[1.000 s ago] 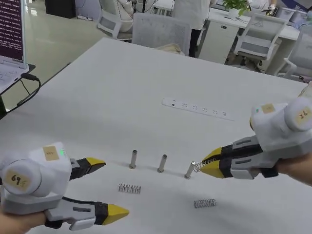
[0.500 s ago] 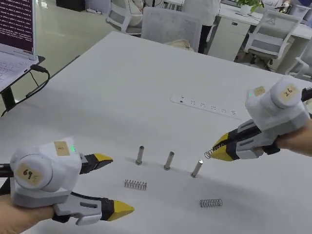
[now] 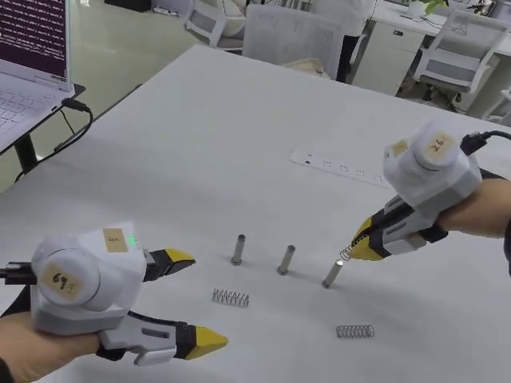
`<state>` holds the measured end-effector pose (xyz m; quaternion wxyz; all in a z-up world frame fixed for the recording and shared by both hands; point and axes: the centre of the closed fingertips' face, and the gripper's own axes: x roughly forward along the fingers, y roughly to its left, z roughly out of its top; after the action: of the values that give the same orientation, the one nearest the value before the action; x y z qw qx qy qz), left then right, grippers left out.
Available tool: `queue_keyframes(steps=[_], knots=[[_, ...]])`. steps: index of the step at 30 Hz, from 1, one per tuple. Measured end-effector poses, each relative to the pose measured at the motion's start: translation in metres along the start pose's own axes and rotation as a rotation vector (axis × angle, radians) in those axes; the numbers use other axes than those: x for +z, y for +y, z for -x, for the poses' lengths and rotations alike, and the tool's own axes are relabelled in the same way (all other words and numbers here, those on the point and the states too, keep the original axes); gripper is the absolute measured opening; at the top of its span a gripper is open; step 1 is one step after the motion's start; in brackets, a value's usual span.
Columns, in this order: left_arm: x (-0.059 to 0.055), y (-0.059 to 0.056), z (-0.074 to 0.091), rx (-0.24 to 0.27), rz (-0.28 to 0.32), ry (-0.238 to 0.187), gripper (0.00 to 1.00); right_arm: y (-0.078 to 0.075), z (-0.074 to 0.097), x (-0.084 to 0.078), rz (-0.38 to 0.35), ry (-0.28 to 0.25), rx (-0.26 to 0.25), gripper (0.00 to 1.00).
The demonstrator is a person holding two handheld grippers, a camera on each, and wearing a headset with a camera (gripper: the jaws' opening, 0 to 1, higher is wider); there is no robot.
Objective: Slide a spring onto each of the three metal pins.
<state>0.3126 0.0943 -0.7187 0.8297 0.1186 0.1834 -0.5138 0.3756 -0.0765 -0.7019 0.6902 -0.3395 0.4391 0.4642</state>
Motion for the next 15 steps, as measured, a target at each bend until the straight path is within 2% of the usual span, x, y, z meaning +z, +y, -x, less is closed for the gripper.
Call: queue_keyframes(steps=[1,7,15], knots=[[0.000,0.000,0.000,-0.001,0.001,0.000,0.62,0.000,-0.002,-0.003,0.005,0.024,0.006,0.08],[0.000,-0.001,-0.001,-0.003,0.002,0.000,0.62,-0.005,-0.011,-0.007,0.003,0.046,0.025,0.08],[0.000,-0.001,-0.002,-0.003,0.005,0.000,0.62,-0.008,-0.015,-0.008,0.005,0.062,0.038,0.08]])
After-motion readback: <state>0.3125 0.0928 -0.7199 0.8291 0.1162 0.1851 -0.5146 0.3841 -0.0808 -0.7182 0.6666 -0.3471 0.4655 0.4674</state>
